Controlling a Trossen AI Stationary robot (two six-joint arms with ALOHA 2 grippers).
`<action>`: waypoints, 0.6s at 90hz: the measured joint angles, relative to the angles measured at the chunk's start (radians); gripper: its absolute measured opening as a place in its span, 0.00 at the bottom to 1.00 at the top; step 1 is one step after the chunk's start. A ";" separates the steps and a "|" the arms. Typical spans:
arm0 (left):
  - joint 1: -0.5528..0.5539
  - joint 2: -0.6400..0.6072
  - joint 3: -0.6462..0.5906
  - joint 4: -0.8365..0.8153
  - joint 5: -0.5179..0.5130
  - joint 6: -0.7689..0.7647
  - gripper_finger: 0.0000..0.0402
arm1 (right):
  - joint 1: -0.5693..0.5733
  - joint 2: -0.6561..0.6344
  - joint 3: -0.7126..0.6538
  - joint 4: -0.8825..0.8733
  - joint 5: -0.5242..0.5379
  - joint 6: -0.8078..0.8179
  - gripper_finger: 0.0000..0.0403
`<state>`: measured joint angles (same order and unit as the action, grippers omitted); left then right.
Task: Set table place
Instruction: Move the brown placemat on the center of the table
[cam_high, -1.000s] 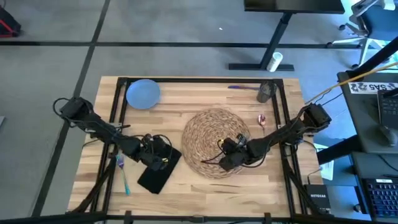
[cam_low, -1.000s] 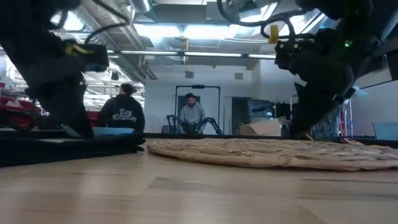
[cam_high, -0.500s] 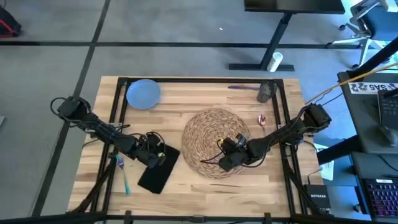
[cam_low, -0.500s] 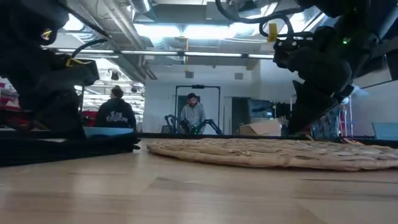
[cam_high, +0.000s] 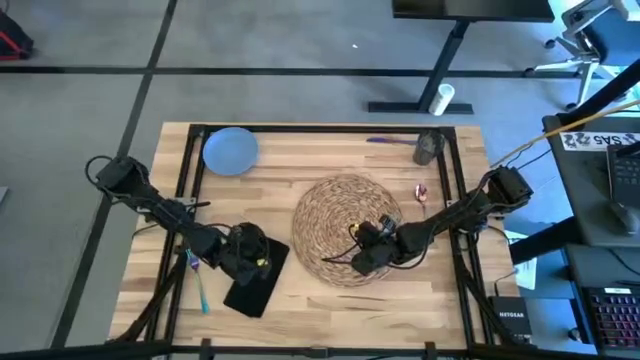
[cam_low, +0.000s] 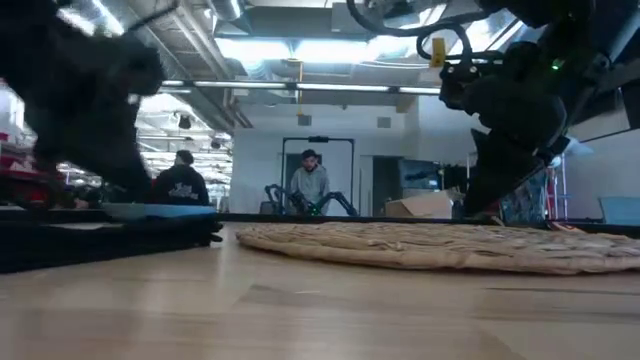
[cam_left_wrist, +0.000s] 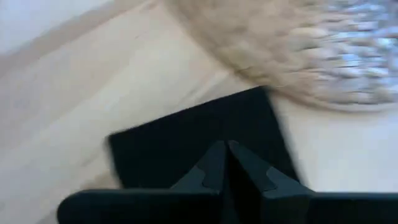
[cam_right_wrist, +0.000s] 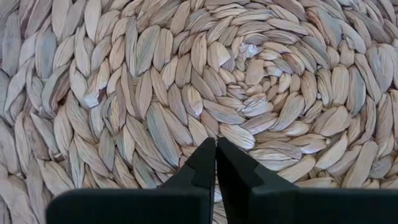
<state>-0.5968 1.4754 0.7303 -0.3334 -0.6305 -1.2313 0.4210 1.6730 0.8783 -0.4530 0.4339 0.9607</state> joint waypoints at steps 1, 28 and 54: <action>0.000 0.000 0.007 0.001 -0.001 0.010 0.00 | 0.000 0.000 0.000 0.000 0.000 0.000 0.00; 0.018 0.066 0.033 0.006 0.069 0.165 0.00 | 0.000 0.000 0.000 0.000 0.001 0.000 0.00; 0.023 0.195 0.029 0.099 0.143 0.235 0.00 | -0.001 0.000 0.000 -0.009 0.000 0.000 0.00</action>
<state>-0.5738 1.6699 0.7591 -0.2341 -0.4876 -0.9964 0.4202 1.6726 0.8787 -0.4620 0.4343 0.9607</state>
